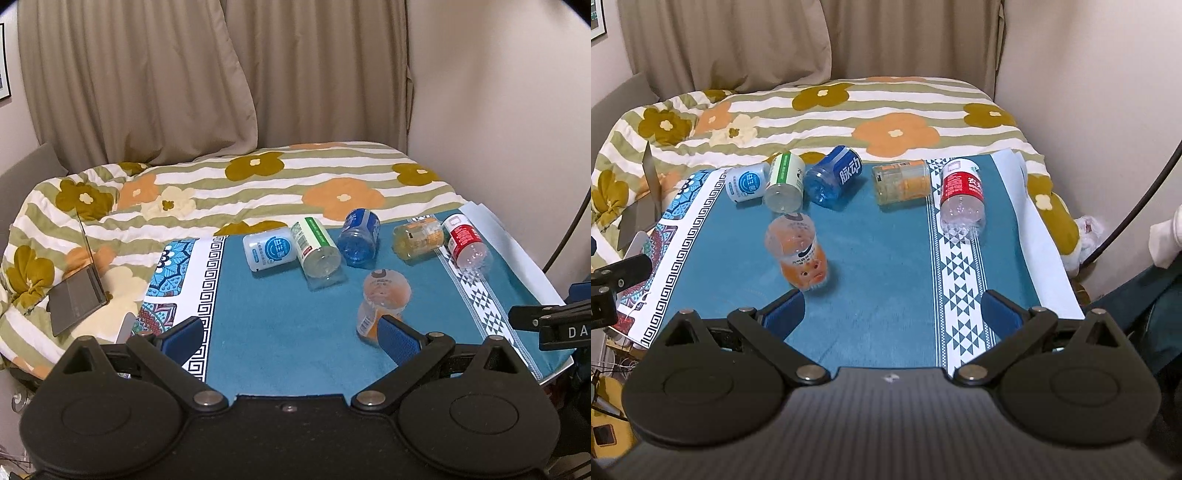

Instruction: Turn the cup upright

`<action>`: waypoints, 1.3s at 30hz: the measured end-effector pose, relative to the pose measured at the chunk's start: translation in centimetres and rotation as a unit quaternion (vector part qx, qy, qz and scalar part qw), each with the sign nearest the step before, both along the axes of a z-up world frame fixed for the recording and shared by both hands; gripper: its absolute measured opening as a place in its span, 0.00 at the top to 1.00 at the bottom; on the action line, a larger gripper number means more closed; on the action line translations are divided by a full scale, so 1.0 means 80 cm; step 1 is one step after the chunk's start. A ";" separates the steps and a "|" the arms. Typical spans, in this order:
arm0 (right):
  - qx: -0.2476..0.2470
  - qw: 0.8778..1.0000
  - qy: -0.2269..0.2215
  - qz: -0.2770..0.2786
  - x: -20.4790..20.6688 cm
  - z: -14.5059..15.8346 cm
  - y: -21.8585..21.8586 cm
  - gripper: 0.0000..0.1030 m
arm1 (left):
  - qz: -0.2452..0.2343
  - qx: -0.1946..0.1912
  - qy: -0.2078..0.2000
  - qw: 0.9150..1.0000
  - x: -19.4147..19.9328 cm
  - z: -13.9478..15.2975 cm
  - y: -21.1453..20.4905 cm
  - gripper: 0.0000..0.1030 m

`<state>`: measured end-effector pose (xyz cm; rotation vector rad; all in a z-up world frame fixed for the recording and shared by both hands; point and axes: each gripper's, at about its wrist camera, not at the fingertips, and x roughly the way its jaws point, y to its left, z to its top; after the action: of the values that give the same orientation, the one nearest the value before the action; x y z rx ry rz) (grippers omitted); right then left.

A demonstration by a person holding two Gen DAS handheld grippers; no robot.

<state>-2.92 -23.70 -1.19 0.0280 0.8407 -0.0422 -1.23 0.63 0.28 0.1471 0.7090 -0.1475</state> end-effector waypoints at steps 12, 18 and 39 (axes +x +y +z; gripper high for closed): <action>0.000 1.000 -0.003 -0.001 -0.001 0.002 0.001 0.00 | 0.000 0.004 -0.007 1.000 -0.004 0.002 -0.001 0.01; 0.000 1.000 -0.005 -0.001 -0.001 0.002 0.001 0.00 | 0.000 0.003 -0.007 1.000 -0.004 0.002 -0.001 0.01; 0.001 1.000 -0.005 -0.001 0.001 0.004 0.000 0.00 | 0.002 0.002 -0.009 1.000 -0.002 0.005 -0.003 0.01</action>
<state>-2.80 -23.67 -0.86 0.0306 0.8308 -0.0438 -1.39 0.35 0.69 0.1504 0.6915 -0.1399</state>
